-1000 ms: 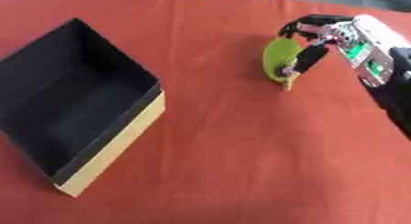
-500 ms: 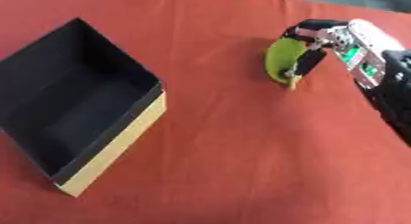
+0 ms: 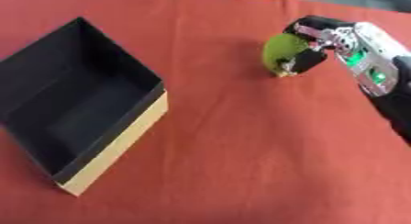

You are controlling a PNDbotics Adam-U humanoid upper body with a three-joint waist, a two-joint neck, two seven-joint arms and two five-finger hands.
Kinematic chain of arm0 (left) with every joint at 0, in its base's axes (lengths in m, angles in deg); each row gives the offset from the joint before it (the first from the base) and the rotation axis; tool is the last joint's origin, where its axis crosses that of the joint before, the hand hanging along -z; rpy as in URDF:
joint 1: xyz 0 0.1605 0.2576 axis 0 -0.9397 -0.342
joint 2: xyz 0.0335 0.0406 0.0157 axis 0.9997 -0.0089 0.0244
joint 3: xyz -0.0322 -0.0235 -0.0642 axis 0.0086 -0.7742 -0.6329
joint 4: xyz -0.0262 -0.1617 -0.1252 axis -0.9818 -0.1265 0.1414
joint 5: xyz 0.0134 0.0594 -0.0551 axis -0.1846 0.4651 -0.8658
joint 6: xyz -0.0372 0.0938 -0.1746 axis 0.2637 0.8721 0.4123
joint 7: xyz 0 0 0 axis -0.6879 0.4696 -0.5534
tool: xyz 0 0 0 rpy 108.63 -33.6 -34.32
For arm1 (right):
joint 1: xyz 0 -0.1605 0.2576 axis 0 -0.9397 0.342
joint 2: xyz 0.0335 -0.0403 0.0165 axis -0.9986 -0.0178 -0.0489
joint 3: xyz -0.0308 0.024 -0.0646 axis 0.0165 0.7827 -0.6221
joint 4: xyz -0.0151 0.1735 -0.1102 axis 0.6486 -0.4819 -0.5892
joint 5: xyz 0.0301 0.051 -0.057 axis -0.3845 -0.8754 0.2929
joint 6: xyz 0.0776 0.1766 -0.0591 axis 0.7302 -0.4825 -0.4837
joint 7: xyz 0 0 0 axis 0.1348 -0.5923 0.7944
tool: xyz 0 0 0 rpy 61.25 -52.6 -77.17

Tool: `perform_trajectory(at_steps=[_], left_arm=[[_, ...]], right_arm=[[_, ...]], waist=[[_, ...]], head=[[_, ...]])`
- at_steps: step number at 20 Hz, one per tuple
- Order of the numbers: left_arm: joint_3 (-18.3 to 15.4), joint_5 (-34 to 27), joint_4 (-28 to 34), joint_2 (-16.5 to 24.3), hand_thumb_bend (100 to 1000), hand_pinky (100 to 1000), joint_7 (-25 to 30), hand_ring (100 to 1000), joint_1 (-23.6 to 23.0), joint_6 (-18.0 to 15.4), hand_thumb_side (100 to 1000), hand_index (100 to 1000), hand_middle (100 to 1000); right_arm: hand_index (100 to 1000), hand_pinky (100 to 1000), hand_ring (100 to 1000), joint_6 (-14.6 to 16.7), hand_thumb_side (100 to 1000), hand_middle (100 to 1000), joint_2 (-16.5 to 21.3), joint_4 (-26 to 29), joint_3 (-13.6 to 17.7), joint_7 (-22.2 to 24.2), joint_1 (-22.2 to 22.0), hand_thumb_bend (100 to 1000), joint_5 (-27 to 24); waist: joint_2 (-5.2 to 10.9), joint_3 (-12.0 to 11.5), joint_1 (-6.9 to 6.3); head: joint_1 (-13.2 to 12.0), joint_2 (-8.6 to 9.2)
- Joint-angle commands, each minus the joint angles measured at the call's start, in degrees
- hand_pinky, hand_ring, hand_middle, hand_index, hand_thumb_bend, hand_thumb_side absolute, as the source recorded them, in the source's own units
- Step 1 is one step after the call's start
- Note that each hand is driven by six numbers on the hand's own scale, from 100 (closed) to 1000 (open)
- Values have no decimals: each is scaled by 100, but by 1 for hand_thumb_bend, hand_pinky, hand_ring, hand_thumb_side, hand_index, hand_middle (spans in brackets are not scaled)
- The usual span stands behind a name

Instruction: Pick up objects on the table and place them in the box.

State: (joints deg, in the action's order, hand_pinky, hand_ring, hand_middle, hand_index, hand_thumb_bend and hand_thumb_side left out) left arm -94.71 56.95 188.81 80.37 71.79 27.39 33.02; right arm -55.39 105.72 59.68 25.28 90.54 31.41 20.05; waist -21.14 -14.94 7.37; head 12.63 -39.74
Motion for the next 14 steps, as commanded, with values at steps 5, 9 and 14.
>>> perform_trajectory(at_steps=[5, 9, 14], left_arm=[[-11, 13, 91, 156, 112, 671, -31, 551, 58, 21, 100, 679, 549], [-10, 21, 102, 161, 117, 671, -47, 552, 47, 29, 100, 680, 550], [6, 21, 123, 154, 129, 670, -60, 552, 41, 51, 100, 680, 551]], right_arm=[[671, 692, 673, -324, 100, 524, 469, 1399, 473, -255, 13, 100, -158], [677, 693, 668, -286, 100, 523, 474, 2056, 525, -203, 191, 133, -246], [672, 688, 652, -326, 103, 516, 276, 2532, 330, 8, 682, 159, -346]], waist=[[202, 28, -32], [236, 25, -25], [289, 11, -15]], head=[[-31, -11], [-36, -22], [-6, -30]])
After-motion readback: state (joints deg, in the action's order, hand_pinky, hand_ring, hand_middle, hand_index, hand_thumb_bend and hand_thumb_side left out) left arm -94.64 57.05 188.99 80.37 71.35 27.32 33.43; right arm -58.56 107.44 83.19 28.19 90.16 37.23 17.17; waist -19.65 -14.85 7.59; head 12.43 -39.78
